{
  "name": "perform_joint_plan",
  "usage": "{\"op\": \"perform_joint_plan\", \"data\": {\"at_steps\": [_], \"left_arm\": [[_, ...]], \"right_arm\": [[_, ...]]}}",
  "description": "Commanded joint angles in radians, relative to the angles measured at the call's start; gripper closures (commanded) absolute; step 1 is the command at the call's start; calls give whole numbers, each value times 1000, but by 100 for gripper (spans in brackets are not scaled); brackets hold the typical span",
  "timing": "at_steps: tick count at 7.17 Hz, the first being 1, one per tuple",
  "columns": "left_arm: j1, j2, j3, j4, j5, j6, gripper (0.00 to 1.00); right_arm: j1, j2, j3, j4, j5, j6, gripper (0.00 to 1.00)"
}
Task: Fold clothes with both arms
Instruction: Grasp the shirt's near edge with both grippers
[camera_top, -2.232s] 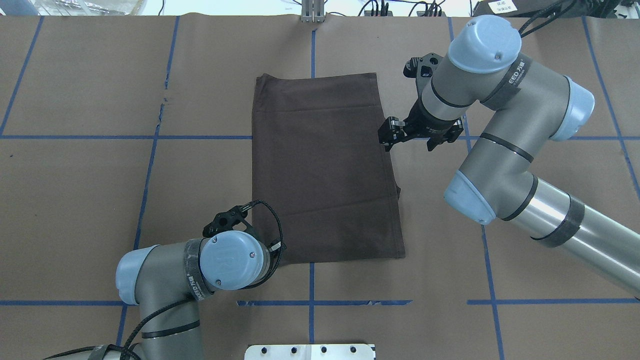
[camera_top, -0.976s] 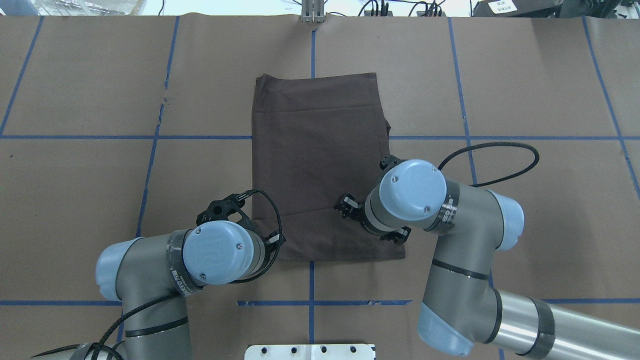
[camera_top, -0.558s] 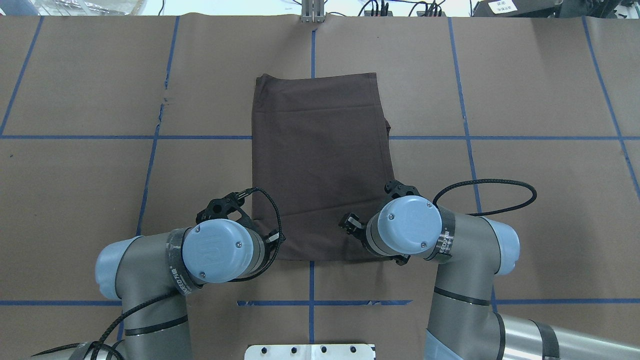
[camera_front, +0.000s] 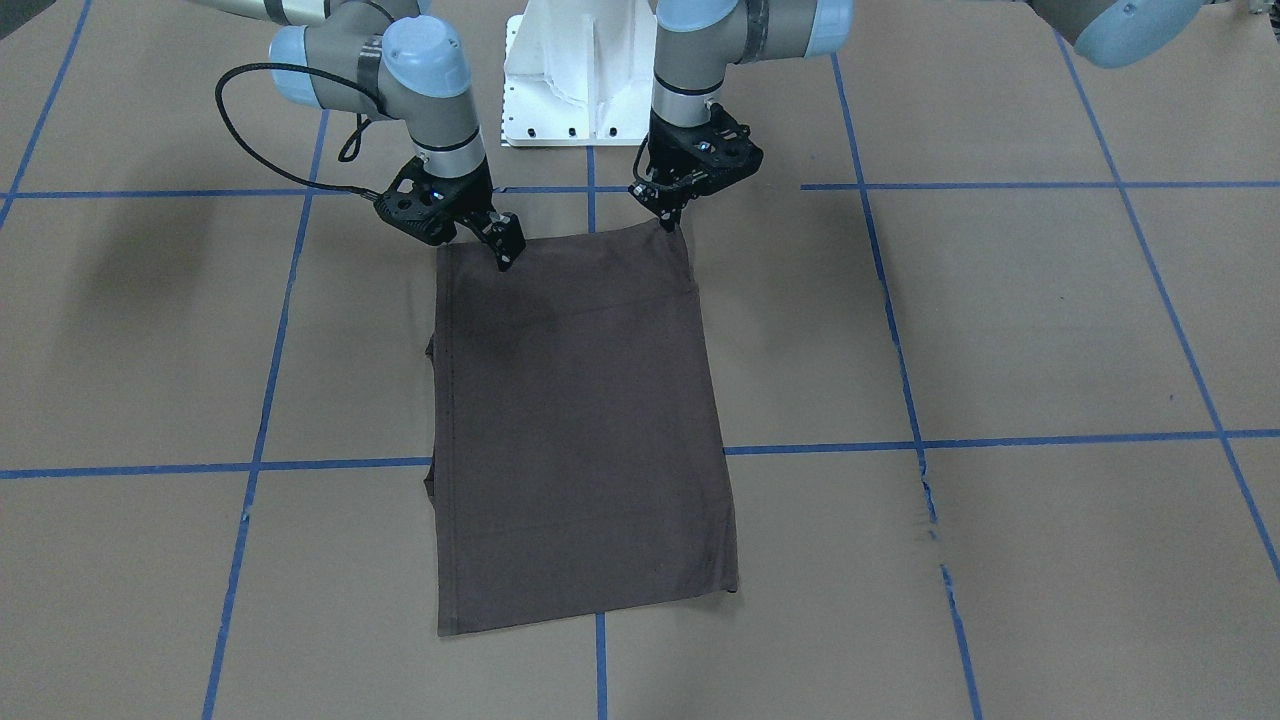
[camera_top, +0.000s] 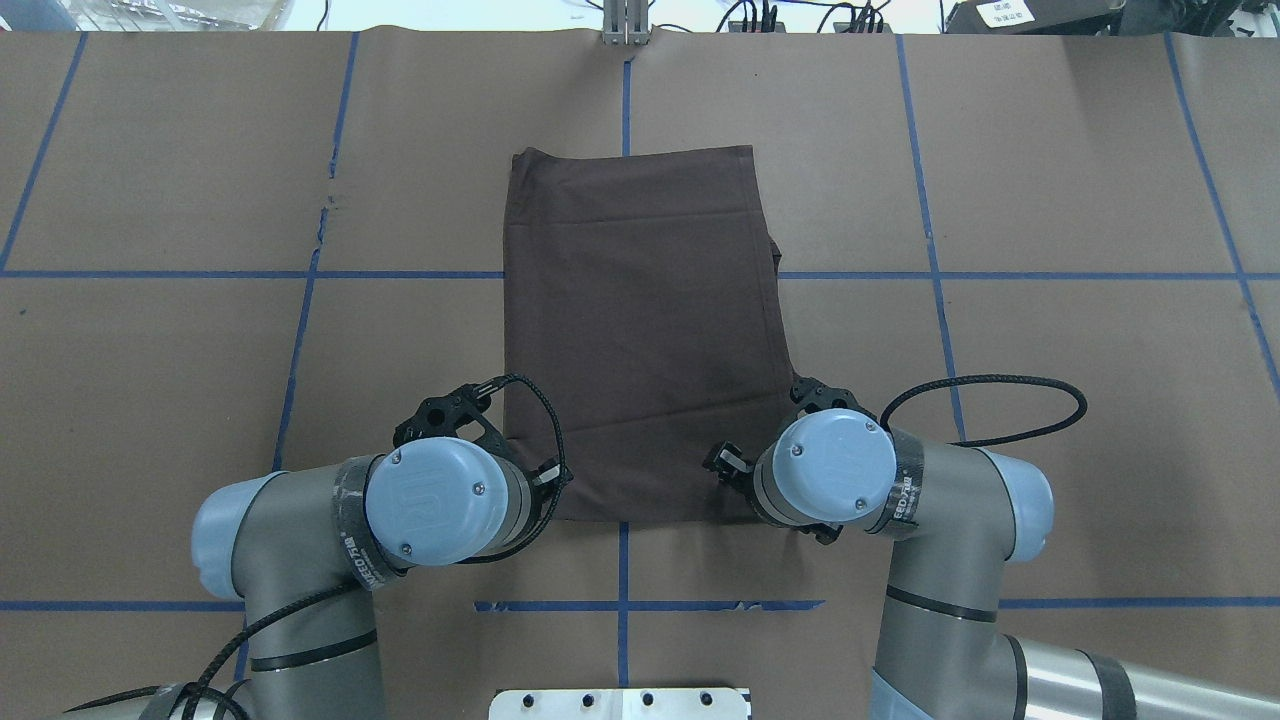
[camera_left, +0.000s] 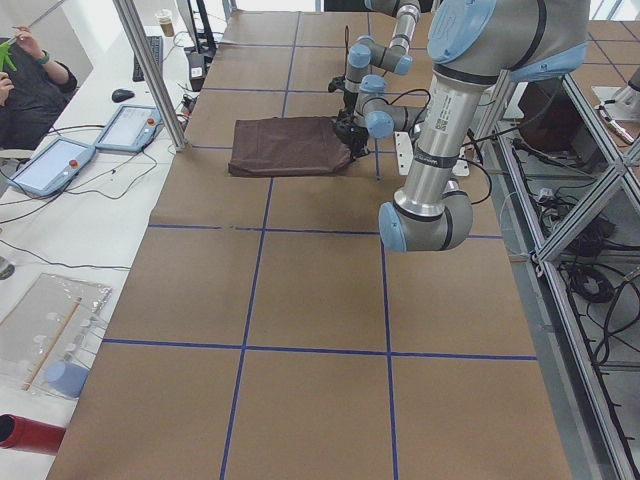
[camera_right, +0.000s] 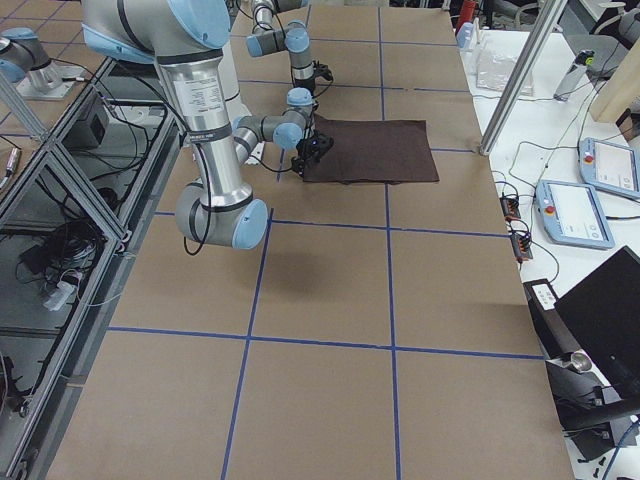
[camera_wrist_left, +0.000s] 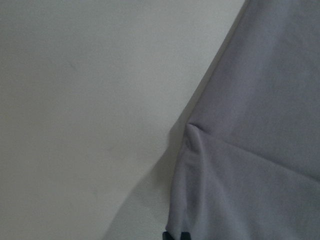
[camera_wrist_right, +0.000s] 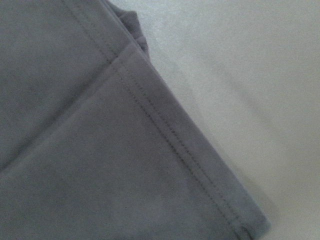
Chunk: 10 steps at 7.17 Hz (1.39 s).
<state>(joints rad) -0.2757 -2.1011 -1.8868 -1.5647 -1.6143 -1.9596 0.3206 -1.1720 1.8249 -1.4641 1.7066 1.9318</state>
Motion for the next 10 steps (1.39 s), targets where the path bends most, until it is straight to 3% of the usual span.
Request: {"op": "perform_joint_plan", "data": {"at_steps": [1,3,5,6,10], "left_arm": [[1,1,0,0,1,-1,100],[1,1,0,0,1,-1,100],[0,3,0,0,1,-1,100],[0,1,0,0,-1,-1,100],[1,1,2,0,1,-1,100]], "right_arm": [[-2,0,-4,-2,-1,1,0],[-2,-2,-6,-7,-1,0,61],[-5,6,0,-30,-1,-1,91],[-5,9,0,-32,-1,-4,100],[6,46,-4,-50,-1,-11,100]]}}
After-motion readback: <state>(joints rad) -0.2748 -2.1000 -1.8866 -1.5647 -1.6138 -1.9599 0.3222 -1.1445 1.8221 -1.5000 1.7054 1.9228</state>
